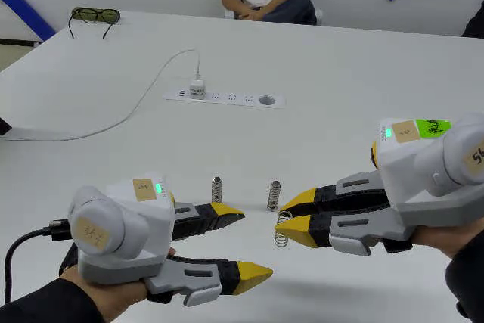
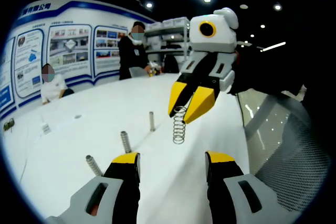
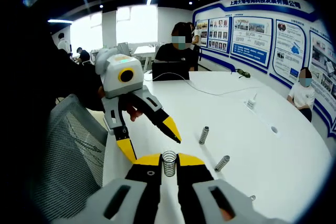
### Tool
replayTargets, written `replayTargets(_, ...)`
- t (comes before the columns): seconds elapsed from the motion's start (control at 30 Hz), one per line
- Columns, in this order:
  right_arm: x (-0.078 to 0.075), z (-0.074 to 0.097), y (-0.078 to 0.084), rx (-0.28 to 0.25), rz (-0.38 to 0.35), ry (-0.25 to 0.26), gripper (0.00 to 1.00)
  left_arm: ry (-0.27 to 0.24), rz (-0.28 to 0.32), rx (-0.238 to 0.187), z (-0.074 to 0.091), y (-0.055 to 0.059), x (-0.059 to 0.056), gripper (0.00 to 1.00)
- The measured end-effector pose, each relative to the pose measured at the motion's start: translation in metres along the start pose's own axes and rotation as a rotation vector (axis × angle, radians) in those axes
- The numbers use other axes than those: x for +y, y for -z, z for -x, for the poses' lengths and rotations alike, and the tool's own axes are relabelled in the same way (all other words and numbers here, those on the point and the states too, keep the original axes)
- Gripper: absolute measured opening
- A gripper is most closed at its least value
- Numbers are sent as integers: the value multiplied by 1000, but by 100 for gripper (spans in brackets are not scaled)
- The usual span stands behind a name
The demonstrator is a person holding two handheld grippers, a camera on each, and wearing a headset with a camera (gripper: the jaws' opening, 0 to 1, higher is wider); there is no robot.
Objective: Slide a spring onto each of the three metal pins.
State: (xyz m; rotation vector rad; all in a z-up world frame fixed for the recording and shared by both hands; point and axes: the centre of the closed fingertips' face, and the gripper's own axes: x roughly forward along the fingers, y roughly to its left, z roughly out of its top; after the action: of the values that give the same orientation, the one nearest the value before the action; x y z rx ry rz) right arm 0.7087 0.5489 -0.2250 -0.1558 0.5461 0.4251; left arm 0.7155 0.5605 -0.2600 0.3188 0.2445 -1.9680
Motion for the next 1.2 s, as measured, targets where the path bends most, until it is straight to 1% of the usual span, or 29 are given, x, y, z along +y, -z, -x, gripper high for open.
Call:
replayTargets(0.37,-4,5,0,-12,-6,19,12,-7,12,0,2,-1,-1,55)
replayTargets(0.57,-11,11,0,-19,-13,44,12,-8,16,-3,2,-2,-1,56)
replayTargets(0.87,-19,17,1,-21,-24,72,12,-7,27,-7,1,0,-1,56)
replayTargets(1.2,-36,30,3,-29,-44,128,12,-6,38,-4,1,3,0,56)
